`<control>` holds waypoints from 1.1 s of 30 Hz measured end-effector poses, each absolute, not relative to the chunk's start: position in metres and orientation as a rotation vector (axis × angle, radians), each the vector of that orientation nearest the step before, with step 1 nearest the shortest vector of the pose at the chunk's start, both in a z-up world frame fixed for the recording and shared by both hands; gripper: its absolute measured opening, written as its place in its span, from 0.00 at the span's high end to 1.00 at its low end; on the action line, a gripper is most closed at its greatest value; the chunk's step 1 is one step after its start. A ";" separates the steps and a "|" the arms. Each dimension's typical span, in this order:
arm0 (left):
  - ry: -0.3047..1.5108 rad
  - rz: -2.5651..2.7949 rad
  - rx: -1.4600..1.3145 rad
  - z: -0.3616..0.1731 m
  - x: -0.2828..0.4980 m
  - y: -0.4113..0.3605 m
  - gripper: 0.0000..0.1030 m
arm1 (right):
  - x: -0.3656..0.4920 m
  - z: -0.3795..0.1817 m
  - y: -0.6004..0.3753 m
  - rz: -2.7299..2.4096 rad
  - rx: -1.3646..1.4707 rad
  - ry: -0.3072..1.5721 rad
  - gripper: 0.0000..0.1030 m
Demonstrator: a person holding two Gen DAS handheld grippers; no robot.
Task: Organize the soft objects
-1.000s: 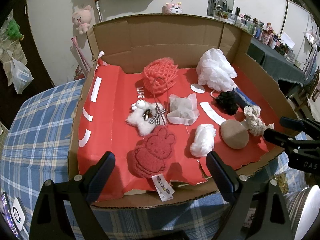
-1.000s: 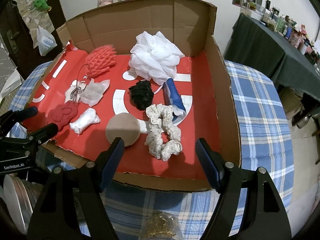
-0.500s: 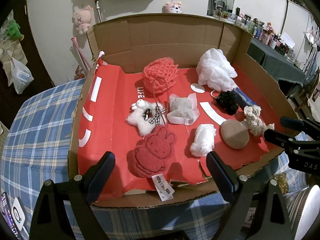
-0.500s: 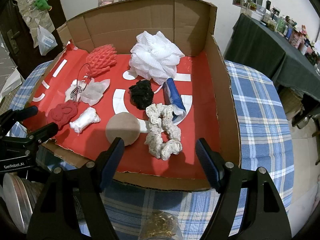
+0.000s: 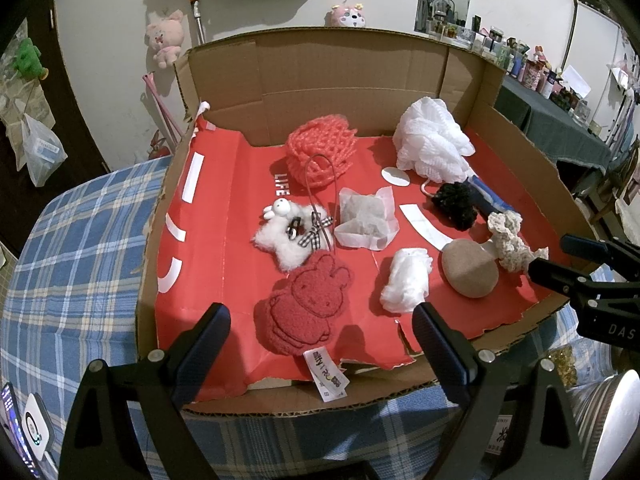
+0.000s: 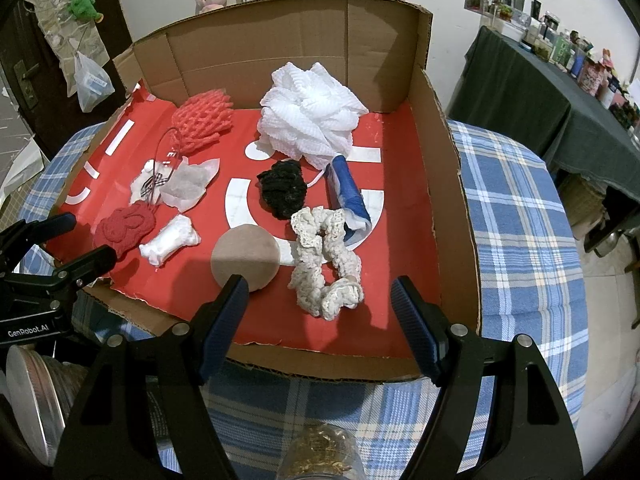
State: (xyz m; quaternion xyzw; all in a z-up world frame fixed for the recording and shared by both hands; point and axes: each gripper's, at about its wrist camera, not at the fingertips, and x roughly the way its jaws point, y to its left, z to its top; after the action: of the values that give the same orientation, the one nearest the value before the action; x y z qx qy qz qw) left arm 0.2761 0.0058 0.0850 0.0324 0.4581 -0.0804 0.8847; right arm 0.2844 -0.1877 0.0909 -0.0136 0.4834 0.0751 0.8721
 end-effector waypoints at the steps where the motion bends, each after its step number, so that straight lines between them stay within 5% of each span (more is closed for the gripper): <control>1: 0.954 -0.168 0.067 0.085 0.276 0.006 0.09 | 0.284 0.091 -0.188 0.157 -0.028 1.010 0.29; 27: 0.960 -0.166 0.054 0.084 0.277 0.008 0.09 | 0.284 0.091 -0.188 0.159 -0.029 1.012 0.29; 33: 0.905 -0.158 0.038 0.096 0.265 0.012 0.01 | 0.284 0.095 -0.189 0.170 -0.019 1.014 0.29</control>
State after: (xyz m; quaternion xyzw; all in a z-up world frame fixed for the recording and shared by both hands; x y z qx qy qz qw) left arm 0.2650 0.0116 0.0963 0.0182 0.4368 -0.0762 0.8961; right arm 0.2836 -0.1887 0.0948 -0.0090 0.4851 0.0812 0.8706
